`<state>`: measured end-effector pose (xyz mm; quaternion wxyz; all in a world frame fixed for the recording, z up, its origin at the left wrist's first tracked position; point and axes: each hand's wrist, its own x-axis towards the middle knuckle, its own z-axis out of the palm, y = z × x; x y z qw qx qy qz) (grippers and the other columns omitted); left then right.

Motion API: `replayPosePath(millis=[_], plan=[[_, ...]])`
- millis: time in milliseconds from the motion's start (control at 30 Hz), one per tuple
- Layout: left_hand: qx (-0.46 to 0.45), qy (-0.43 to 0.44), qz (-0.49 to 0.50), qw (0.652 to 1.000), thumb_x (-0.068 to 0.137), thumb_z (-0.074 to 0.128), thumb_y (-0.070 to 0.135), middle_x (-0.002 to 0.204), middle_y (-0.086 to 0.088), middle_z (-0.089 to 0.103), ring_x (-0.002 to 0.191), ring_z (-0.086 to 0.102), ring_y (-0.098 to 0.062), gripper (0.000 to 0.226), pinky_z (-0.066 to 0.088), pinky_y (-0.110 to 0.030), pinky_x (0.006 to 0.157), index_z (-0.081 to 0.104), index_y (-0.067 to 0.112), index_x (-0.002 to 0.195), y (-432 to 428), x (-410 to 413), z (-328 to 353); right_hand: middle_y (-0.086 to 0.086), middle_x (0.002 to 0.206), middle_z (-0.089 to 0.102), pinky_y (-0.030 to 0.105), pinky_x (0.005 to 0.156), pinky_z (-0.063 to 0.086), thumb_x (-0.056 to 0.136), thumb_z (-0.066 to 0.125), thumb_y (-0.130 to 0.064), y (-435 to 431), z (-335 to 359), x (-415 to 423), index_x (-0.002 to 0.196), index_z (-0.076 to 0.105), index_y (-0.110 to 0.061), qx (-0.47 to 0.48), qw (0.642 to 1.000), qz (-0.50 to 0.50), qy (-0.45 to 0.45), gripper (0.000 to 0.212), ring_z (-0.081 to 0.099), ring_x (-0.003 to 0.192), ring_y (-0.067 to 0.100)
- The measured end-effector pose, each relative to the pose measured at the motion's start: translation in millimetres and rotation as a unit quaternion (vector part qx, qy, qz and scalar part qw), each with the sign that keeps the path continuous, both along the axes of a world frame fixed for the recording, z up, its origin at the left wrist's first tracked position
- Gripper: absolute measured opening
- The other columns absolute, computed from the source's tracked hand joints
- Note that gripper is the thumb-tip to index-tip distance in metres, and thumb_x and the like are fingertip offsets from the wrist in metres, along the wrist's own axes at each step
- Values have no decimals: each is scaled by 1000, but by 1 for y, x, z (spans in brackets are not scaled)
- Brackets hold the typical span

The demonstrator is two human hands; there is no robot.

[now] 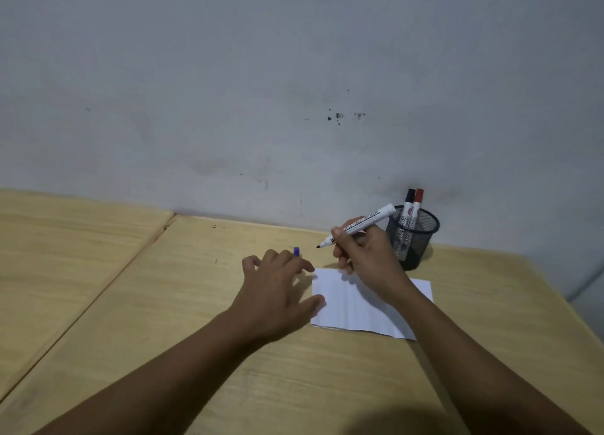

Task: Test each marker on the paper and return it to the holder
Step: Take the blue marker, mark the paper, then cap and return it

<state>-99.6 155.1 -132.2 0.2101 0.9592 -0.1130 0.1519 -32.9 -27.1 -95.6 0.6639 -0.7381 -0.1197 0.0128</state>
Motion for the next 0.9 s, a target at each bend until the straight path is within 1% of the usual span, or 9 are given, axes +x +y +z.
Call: replayPosePath(millis=[100,200,267,400,500,600,767,900], plan=[[72,50,-30,996,80,45,70,123,15,55,118,43,-12,51,25,-47,99,55,45,124,4,2,-4,8,68,62,32,49,43,98,63,-26,8,-17,5,92,59,-7,-8,999,20,23,21,55,60,21],[84,61,-40,994,82,41,70,128,11,56,121,42,-16,50,27,-55,100,59,45,121,7,3,-8,11,69,63,31,49,44,99,60,-21,9,-32,11,95,59,-1,-24,999,27,34,20,55,60,24],[87,69,-37,993,82,38,72,131,10,55,124,40,-16,52,26,-59,101,59,45,121,9,3,-10,13,70,64,30,50,46,99,60,-21,8,-38,11,98,62,1,-34,999,16,30,22,57,59,20],[94,93,-38,990,80,34,76,136,14,48,128,33,-13,58,24,-65,103,54,48,126,11,6,-13,9,71,67,20,51,49,99,60,-23,4,-47,11,93,66,2,-62,998,6,-13,26,60,58,9],[92,106,-42,989,78,32,79,138,15,45,130,30,-12,61,24,-66,103,52,50,127,13,10,-13,8,73,70,16,54,48,98,60,-25,5,-50,14,90,68,-3,-94,995,5,-37,25,62,59,5],[97,116,-47,987,76,29,82,141,15,41,132,27,-12,65,23,-66,104,50,52,129,14,13,-14,8,72,70,15,53,47,98,60,-24,5,-54,17,90,68,-5,-110,993,5,-48,22,61,58,5],[95,114,-45,988,74,26,83,142,14,42,133,28,-15,66,24,-68,102,51,54,128,14,14,-16,2,69,68,11,50,44,98,60,-25,5,-56,21,91,69,-3,-127,990,9,-56,24,60,55,4],[82,108,-51,989,75,27,82,138,13,45,130,31,-16,64,26,-69,99,55,52,124,14,15,-17,-3,68,67,11,52,45,98,60,-28,5,-58,22,92,70,-4,-158,985,16,-66,27,62,56,2]])
